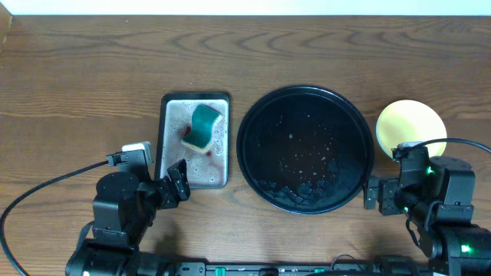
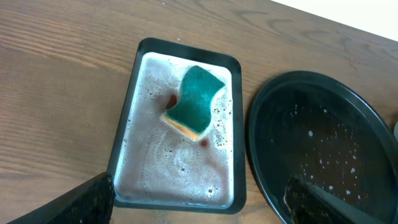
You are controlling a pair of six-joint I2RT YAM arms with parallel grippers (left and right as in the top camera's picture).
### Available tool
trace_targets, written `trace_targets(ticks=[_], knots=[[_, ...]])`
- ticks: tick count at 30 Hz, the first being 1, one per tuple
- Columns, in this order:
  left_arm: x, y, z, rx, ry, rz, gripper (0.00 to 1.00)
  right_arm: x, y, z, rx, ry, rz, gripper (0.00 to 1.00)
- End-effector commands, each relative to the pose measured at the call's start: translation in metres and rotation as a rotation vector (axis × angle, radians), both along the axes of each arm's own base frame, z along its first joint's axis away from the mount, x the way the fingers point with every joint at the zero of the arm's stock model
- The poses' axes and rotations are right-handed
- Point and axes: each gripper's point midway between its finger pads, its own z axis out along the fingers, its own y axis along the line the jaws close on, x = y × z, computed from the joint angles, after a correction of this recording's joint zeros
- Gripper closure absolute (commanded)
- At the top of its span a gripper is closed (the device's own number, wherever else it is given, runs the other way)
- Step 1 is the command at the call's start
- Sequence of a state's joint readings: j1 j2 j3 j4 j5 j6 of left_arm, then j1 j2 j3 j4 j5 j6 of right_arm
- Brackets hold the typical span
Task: Clean dirty plates on tray and stack at the side
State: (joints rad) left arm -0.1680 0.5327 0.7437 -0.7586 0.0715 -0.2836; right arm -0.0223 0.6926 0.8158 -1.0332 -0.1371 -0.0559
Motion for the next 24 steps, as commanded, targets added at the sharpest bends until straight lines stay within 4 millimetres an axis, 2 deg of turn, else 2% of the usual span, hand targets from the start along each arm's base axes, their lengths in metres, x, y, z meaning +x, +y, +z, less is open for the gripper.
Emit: trace_targets(ticks=[1,3,8,13,16,21,24], knots=[[0.0,0.003,-0.002,0.023,-0.001,0.003,0.12,-0.005,0.001,0.007,-0.041,-0.063,0.027,0.01],[0.0,0.003,-0.002,0.023,-0.001,0.003,0.12,0.001,0.003,0.018,-0.041,-0.155,0.036,0.01],[0.0,0.003,-0.002,0.023,-0.001,0.003,0.12,0.02,0.016,0.05,0.003,-0.509,0.088,0.01],[0.0,0.003,-0.003,0.023,0.0,0.003,0.12,0.036,0.026,0.062,0.022,-0.919,0.134,0.01],[0.0,0.003,-0.002,0.023,-0.001,0.003,0.12,0.037,0.026,0.06,0.019,-1.003,0.134,0.01],[0.0,0.003,-0.002,0.023,-0.001,0.003,0.12,0.037,0.023,0.045,0.01,-1.1,0.118,0.01],[0.0,0.003,-0.003,0.023,0.0,0.004,0.12,0.037,0.02,0.039,0.002,-1.091,0.102,0.01]])
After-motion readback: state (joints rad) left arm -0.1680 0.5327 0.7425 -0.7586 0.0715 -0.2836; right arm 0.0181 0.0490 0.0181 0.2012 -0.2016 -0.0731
